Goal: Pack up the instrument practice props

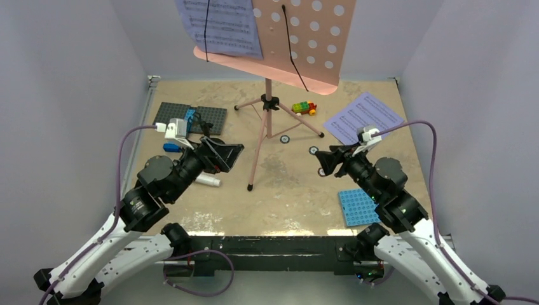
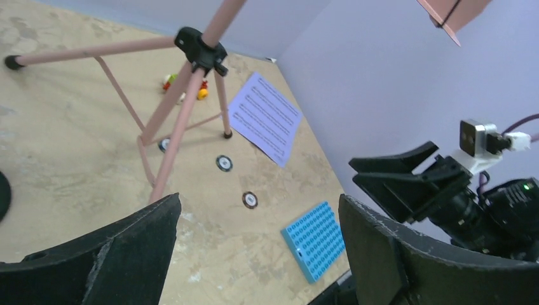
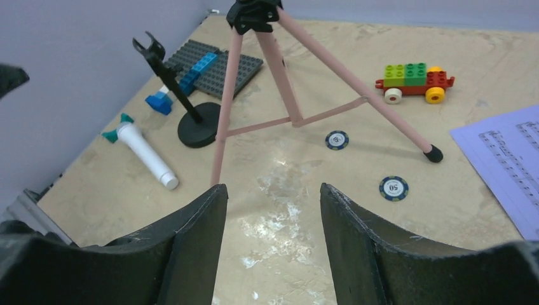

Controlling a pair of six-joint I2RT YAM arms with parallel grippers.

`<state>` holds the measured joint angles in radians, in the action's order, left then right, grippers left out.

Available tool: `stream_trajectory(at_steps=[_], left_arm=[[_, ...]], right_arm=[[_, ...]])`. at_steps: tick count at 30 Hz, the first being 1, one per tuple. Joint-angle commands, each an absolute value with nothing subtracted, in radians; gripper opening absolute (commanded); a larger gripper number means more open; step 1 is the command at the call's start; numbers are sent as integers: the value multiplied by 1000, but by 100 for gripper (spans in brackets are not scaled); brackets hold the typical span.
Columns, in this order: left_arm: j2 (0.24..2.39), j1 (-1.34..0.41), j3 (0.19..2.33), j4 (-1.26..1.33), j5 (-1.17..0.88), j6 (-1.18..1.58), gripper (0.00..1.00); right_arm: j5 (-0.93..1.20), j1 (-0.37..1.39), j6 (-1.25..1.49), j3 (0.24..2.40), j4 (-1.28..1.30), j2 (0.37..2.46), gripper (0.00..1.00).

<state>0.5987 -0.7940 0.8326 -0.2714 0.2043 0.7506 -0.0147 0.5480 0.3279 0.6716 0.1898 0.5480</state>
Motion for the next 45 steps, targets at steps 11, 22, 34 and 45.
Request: stream_trajectory(at_steps=[11, 22, 34, 45], left_arm=[[672, -712, 1151, -328, 331, 454, 97], [909, -450, 1550, -426, 93, 388, 98], [1065, -134, 1532, -272, -314, 532, 92], [1019, -95, 1390, -17, -399, 578, 92]], right_arm=[[-265, 982, 65, 843, 128, 572, 60], [-588, 1167, -136, 964, -57, 758, 63], [-578, 1157, 111, 811, -147, 934, 68], [-354, 907, 383, 817, -171, 1127, 78]])
